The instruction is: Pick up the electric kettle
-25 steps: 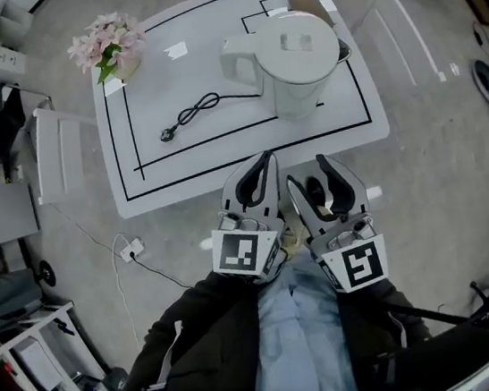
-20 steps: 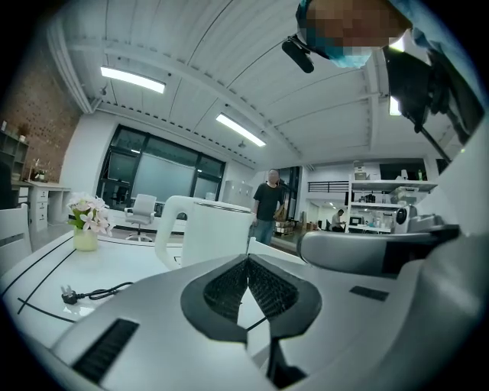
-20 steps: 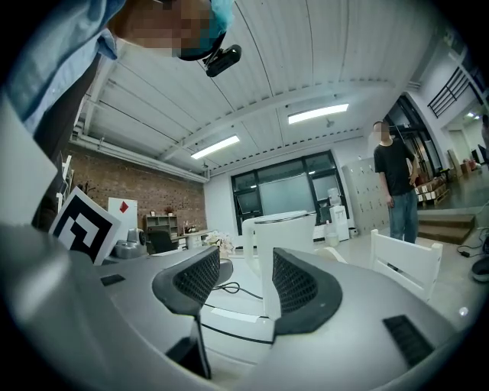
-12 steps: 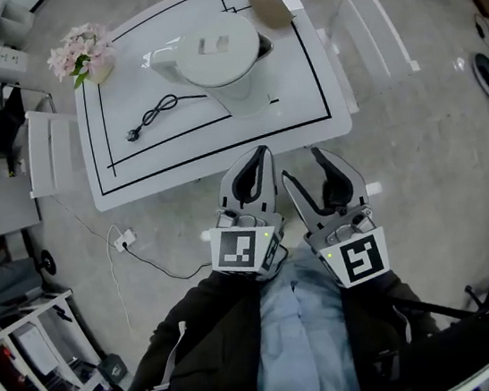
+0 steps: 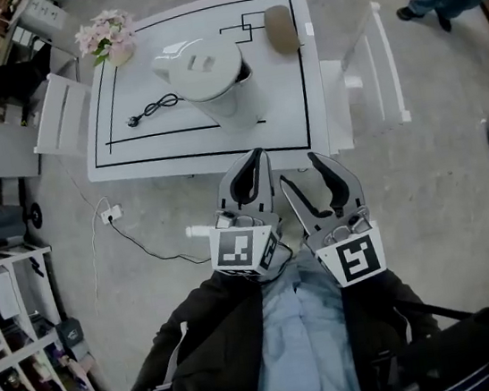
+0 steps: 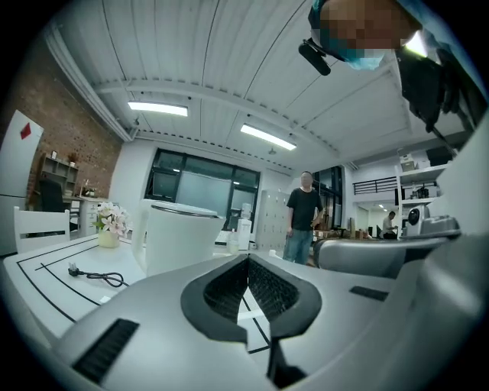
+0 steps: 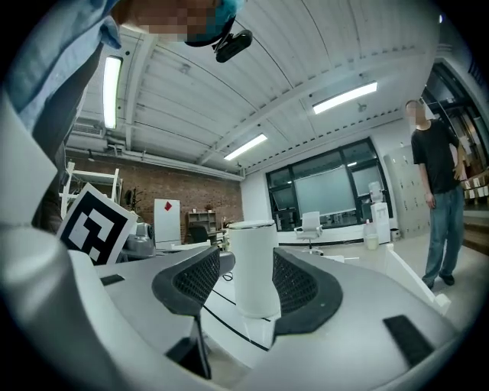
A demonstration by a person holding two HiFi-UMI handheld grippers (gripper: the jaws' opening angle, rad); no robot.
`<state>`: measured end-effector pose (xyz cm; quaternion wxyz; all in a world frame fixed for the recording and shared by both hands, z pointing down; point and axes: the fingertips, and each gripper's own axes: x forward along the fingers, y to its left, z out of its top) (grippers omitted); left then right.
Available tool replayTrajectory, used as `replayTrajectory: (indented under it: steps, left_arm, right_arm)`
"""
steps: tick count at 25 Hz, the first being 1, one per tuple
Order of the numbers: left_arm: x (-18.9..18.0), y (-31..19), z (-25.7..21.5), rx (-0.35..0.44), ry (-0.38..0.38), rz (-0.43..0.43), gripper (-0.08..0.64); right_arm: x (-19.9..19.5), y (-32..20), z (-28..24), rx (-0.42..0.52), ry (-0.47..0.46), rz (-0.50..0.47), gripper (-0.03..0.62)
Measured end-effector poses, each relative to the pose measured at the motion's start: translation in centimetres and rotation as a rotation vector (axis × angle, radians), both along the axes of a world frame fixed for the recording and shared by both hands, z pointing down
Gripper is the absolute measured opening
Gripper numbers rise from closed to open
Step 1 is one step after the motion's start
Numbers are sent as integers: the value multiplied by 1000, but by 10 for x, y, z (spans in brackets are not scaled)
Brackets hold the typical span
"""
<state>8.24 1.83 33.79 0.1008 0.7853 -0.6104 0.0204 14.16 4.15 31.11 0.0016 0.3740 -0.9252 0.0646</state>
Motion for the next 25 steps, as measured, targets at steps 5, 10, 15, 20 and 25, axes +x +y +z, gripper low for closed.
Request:
replayTrajectory:
  steps: [5, 10, 15, 20, 25]
  left_arm:
    - [19, -11, -10, 19, -3, -25, 5]
    - [24, -36, -13, 36, 8, -27, 5]
    - [21, -73, -1, 11, 23, 2, 5]
    - [24, -95, 8, -13, 57, 61, 5]
    - [23, -111, 5, -6, 74, 51, 5]
  right_arm:
    - [17, -16, 0, 1, 14, -9, 227]
    - [19, -44, 11, -23, 37, -20, 225]
    - [12, -87, 18, -35, 52, -25, 227]
    - [10, -131, 27, -29, 89, 31, 227]
    - [3, -154, 28, -37, 101, 15, 226]
